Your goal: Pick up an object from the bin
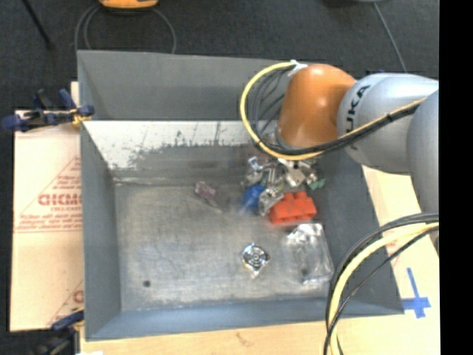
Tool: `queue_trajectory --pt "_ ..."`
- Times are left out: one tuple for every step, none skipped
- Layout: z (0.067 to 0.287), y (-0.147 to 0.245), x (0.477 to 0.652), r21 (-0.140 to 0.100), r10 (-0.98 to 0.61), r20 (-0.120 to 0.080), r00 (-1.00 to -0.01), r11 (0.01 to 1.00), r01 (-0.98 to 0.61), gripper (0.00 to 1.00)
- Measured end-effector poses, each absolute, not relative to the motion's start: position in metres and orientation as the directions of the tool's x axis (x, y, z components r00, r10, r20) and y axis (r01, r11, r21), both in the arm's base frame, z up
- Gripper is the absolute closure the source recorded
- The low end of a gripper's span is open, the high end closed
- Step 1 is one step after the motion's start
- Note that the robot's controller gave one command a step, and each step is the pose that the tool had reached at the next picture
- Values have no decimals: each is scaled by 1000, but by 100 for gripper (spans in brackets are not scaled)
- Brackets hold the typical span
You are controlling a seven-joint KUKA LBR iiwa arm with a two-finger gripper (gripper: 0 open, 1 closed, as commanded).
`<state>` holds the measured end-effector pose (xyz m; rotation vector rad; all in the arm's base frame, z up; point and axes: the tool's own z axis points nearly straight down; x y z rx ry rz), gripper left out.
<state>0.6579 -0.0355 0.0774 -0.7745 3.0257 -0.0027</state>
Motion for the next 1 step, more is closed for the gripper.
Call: queue_trajectory --pt "272 -28 610 -9 -783 -7 -622 622 -783 100"
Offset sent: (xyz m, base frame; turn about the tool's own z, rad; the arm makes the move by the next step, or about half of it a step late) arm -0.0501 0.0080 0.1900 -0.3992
